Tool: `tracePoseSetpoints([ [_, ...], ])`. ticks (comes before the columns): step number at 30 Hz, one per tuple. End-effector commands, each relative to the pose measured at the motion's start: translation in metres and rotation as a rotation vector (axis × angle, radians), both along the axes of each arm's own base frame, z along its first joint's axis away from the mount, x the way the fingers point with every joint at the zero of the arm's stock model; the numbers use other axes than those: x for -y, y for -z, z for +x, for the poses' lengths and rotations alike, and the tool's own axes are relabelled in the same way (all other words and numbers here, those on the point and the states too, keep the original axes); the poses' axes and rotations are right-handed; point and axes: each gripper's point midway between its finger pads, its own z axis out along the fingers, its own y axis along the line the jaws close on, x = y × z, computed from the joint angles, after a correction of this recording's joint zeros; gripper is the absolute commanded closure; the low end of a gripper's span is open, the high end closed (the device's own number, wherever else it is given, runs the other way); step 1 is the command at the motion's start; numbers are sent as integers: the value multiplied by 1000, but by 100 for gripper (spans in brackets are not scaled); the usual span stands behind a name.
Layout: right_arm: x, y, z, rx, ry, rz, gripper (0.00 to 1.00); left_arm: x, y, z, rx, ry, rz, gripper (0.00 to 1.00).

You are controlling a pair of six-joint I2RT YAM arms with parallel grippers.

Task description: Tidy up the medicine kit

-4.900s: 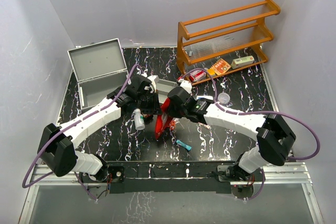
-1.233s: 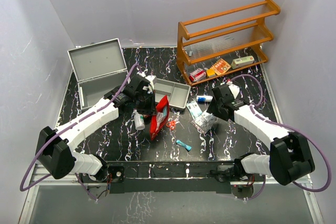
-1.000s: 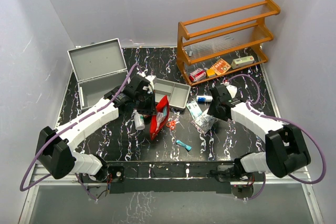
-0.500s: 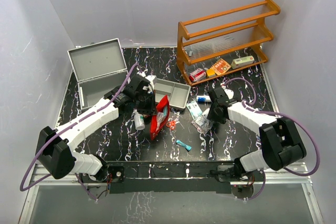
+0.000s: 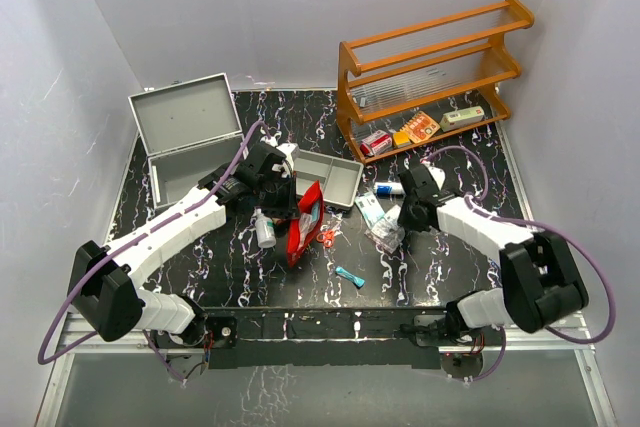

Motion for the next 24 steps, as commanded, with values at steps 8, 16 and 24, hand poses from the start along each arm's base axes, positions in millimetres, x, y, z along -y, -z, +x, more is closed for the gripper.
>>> tracePoseSetpoints([
  [8,-38,-121,36,374,-122,222,100,3,-10,8,42,-23,-33,100],
  [16,-64,-168,34,439,-198,337,100,5,-10,12,55,-23,-38,100],
  [24,-109,-180,13,315,-314,366,100,4,-3,17,83,12,1,100],
])
